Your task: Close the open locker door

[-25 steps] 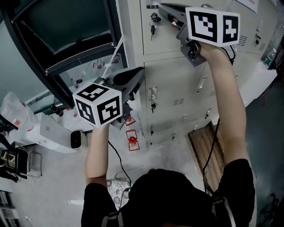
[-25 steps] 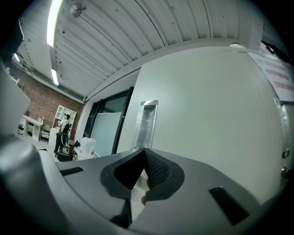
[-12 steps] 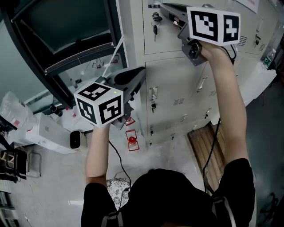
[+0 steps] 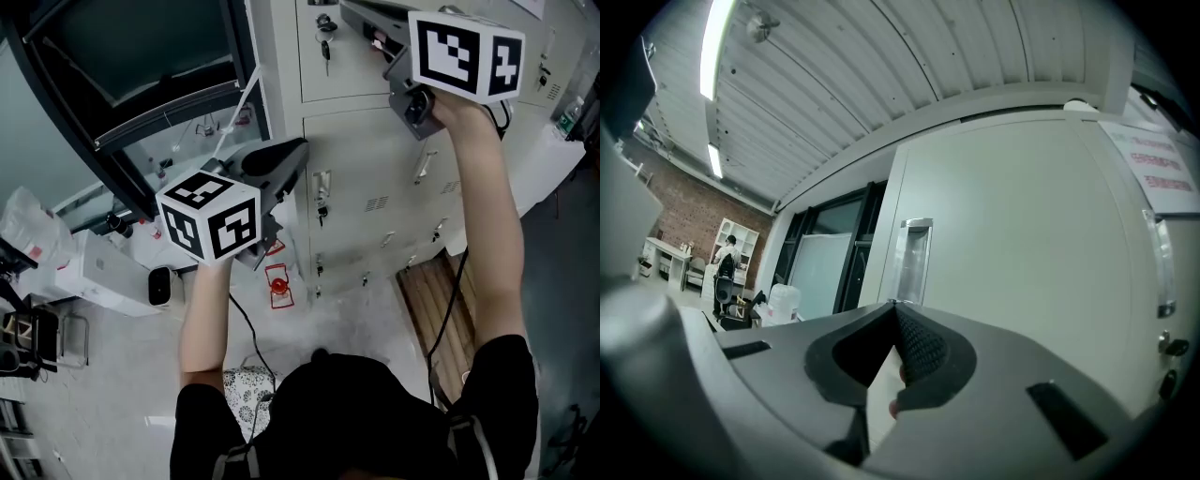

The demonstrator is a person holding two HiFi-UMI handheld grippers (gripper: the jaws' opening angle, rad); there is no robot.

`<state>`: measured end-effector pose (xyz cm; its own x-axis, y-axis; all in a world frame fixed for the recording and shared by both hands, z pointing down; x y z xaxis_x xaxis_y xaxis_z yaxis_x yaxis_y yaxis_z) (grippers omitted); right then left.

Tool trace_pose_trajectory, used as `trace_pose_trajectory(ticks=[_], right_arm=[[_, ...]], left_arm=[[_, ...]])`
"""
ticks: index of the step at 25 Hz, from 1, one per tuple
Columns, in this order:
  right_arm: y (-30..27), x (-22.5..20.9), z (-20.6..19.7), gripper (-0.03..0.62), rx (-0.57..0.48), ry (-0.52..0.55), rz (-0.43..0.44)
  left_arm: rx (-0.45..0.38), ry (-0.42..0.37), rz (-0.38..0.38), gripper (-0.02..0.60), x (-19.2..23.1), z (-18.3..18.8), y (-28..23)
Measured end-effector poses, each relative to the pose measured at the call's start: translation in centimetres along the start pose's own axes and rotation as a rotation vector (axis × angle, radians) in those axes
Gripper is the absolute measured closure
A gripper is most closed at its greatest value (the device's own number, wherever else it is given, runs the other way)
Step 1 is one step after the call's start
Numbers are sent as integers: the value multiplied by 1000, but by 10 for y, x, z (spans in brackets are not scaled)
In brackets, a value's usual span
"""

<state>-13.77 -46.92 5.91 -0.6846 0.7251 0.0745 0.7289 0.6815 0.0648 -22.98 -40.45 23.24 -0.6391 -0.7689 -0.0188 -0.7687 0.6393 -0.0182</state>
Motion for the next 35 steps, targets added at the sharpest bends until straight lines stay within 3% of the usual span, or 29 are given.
trace_pose_trajectory(ticks=[21, 35], right_arm=[[122, -16, -25, 589, 20, -50, 16], [259, -27, -79, 589, 117, -88, -22]], left_arm=[[4, 17, 1, 565, -102, 4, -21], [-37, 65, -60, 565, -237, 4, -49]])
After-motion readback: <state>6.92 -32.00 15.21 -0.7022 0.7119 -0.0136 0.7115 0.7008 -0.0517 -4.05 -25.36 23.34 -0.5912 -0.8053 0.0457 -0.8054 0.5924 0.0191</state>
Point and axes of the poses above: the fingertips, and each gripper's own axes: y backward along the fingers, x to its left, z out of its top, the point moved 3 cm from there along y, backward along the fingers, and after that the axes turned 5 degrees about -y, right-handed, at the moved point
